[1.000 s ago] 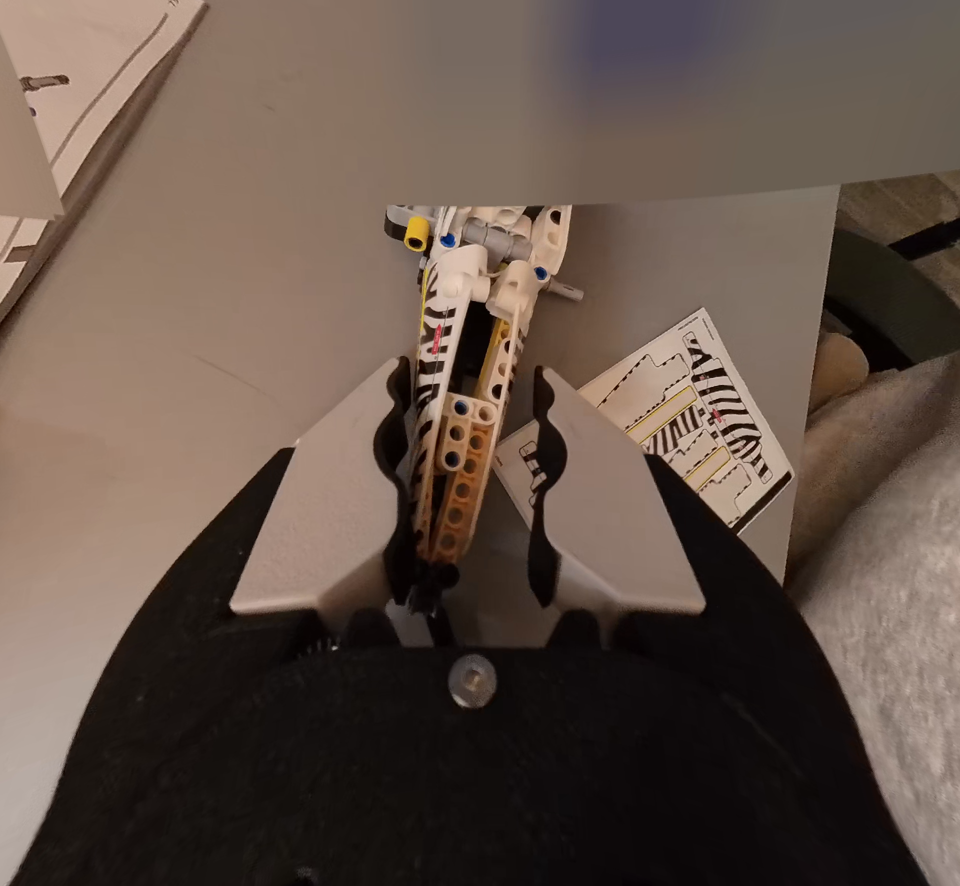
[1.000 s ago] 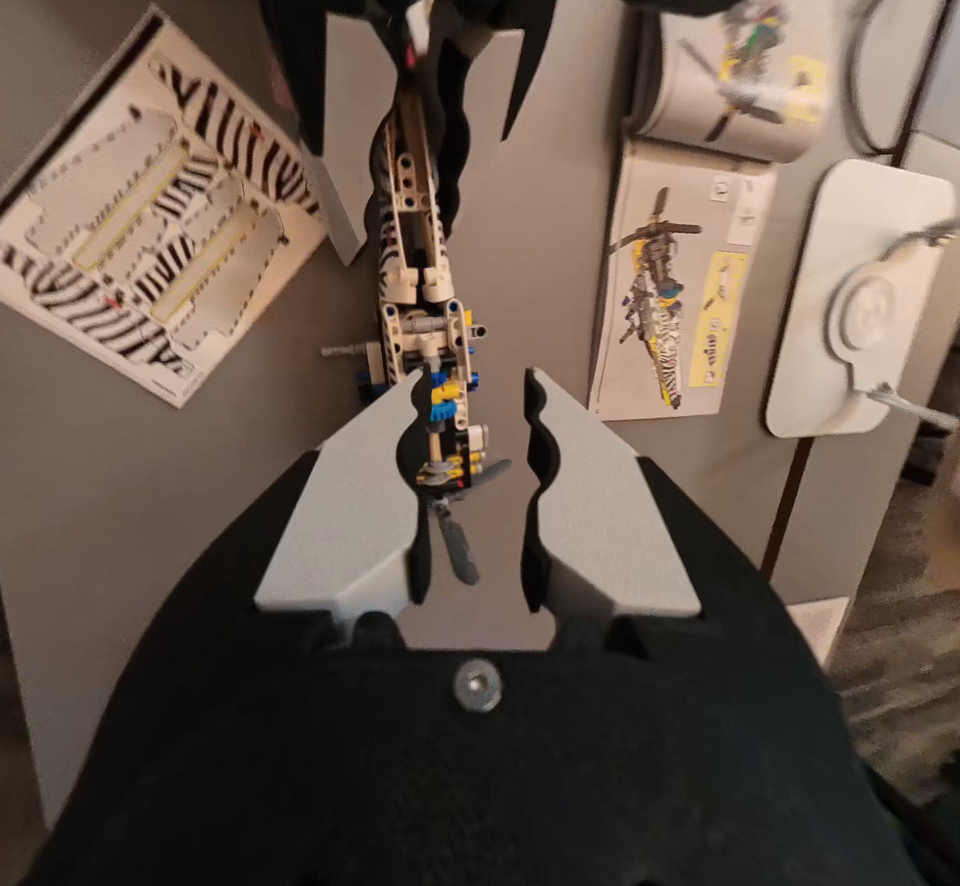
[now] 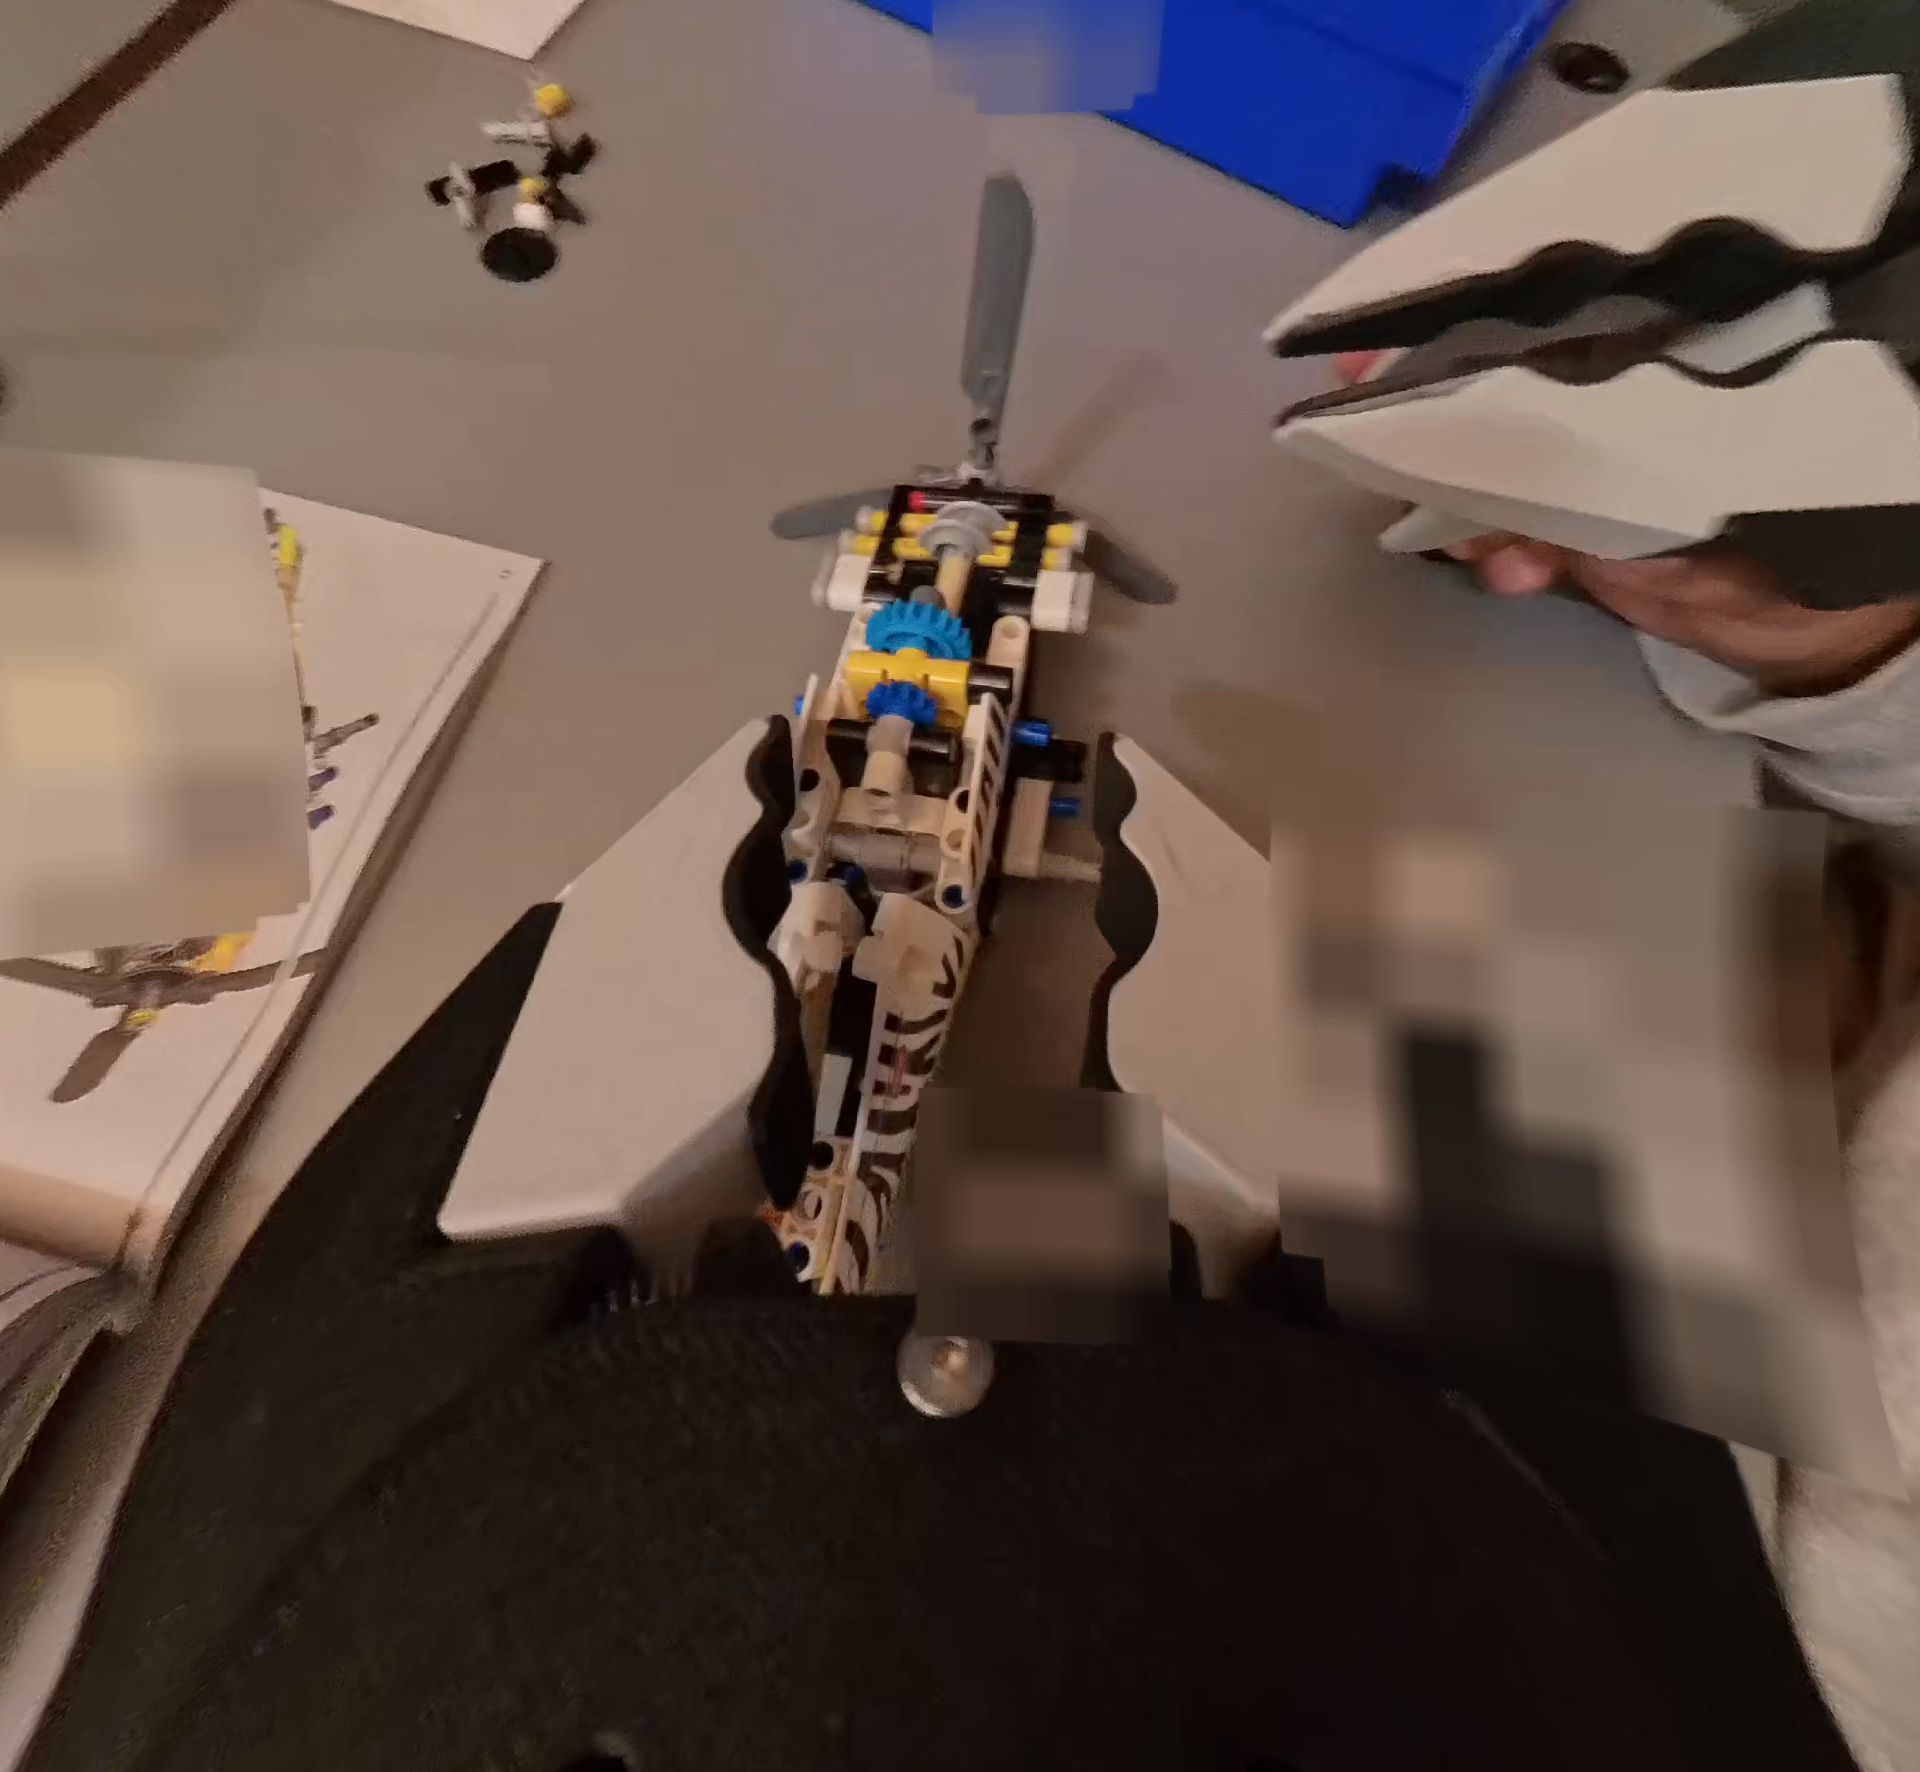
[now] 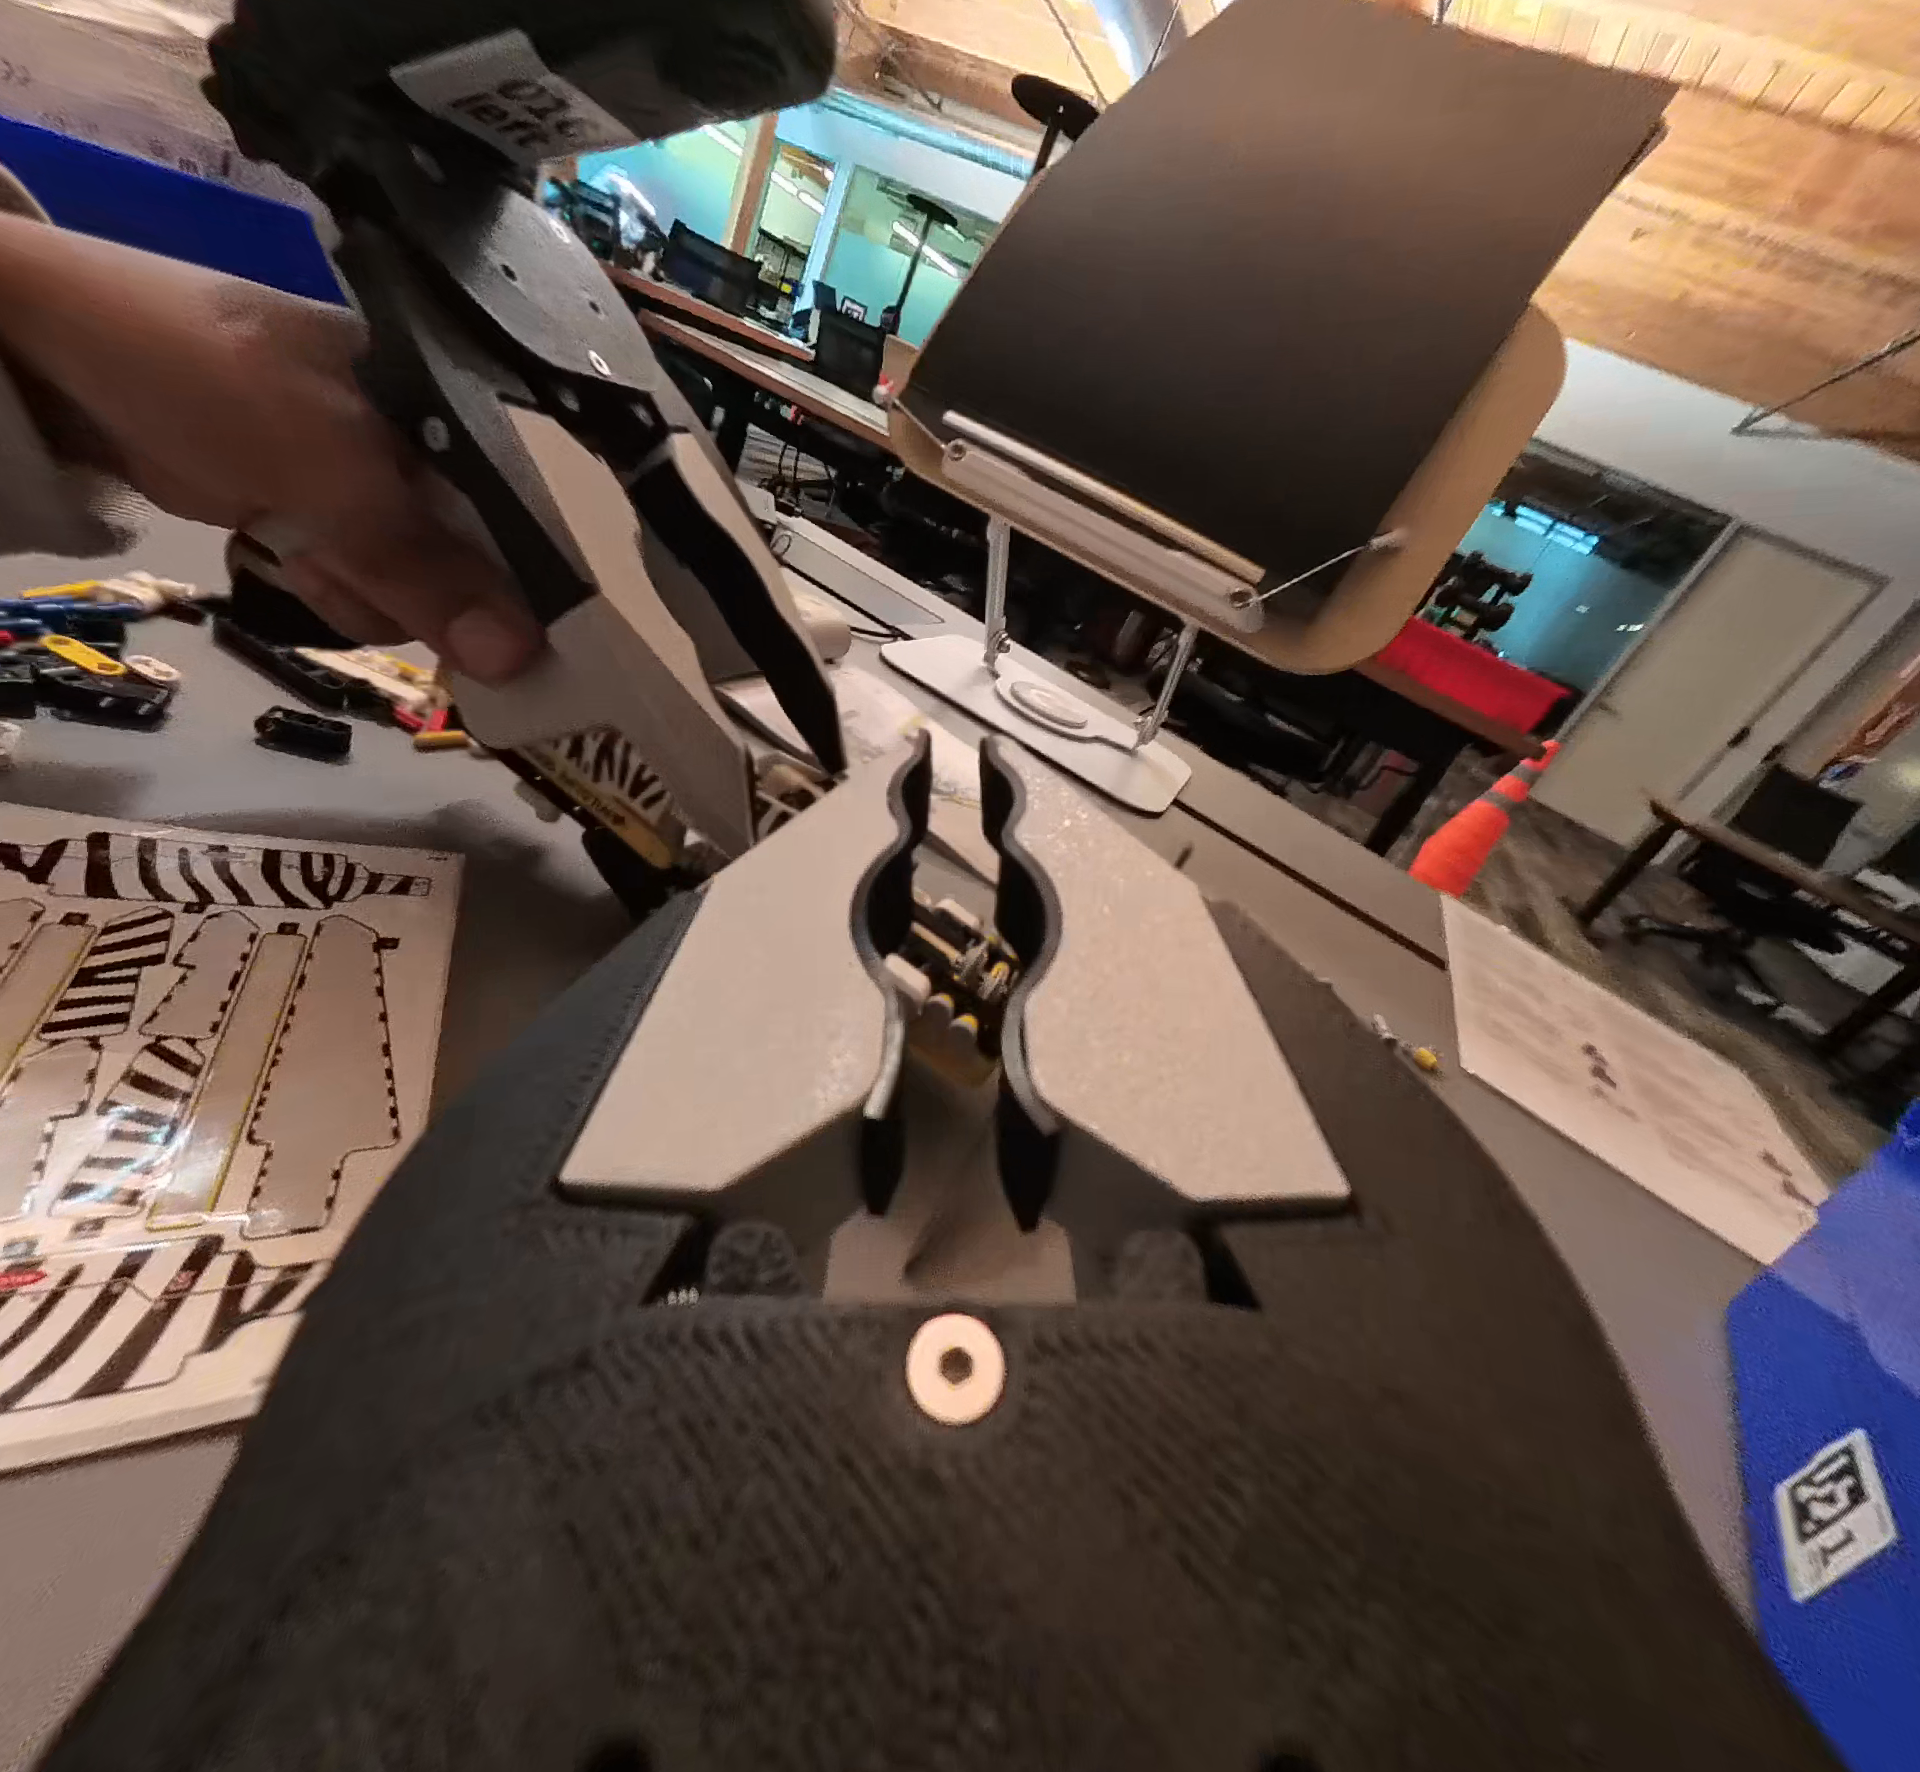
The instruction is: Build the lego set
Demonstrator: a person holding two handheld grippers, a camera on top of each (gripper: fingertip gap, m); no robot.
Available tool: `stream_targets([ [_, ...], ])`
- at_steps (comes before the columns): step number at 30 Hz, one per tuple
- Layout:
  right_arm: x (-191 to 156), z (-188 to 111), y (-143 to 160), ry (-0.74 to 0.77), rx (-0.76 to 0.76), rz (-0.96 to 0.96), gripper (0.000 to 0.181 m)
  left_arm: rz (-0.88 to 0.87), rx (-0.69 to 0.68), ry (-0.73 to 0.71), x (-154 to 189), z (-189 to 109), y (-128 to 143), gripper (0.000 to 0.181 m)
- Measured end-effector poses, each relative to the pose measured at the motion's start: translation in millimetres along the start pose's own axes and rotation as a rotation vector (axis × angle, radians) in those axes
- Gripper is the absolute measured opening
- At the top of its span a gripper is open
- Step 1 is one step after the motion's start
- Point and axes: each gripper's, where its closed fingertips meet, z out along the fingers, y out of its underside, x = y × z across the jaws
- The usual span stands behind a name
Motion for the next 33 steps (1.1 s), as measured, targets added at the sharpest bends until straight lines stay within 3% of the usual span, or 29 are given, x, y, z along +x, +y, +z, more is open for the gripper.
stream_targets([
  [1,0.2,-0.7,-1.2,0.002,0.009,0.000,0.005,-0.003,-0.009,-0.019,-3.3,1.9,0.7,0.058],
  [7,4.3,0.7,2.5,-0.009,0.002,0.071,0.004,0.030,0.024,-0.070,-7.8,5.4,0.3,0.061],
  [18,-3.0,2.7,4.4,-0.039,-0.013,0.036,0.001,0.052,-0.099,-0.072,-5.1,2.5,19.8,0.057],
  [33,-0.6,1.9,3.7,-0.050,-0.002,0.069,0.001,0.042,-0.112,0.008,-0.9,-6.8,30.5,0.048],
])
